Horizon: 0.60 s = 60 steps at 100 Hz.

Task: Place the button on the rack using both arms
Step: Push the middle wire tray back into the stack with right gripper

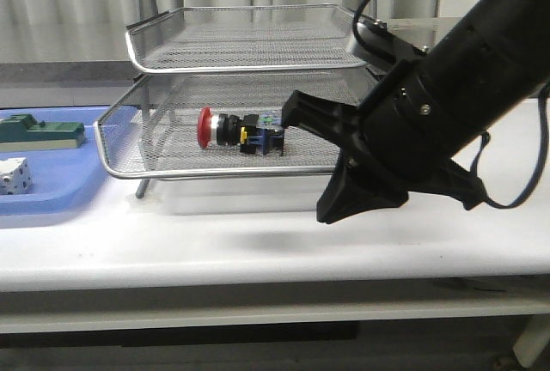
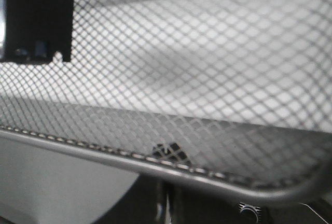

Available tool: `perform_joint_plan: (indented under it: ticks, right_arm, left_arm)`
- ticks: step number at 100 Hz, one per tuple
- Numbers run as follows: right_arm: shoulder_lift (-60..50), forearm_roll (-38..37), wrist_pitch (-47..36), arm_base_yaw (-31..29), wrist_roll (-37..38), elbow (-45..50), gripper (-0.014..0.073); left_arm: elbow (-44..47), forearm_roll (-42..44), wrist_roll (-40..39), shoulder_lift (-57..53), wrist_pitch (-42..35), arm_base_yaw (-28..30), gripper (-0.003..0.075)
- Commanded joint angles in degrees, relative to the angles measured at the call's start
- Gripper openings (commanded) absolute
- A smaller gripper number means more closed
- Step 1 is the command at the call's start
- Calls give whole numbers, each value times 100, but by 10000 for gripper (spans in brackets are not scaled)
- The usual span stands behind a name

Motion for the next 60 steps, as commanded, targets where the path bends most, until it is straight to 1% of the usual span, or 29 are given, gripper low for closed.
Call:
perform_joint_plan:
  ticks: [1, 27, 60]
  right_arm:
    - [-22, 87, -21, 5, -105, -351, -69]
    - [257, 82, -22, 9, -230, -948, -69]
    - [453, 13, -159, 9, -338, -1336, -69]
  left_arm:
    - [-155, -56, -66, 32, -377, 13, -21]
    - [-155, -56, -66, 32, -377, 13, -21]
    - [-155, -56, -66, 32, -377, 13, -21]
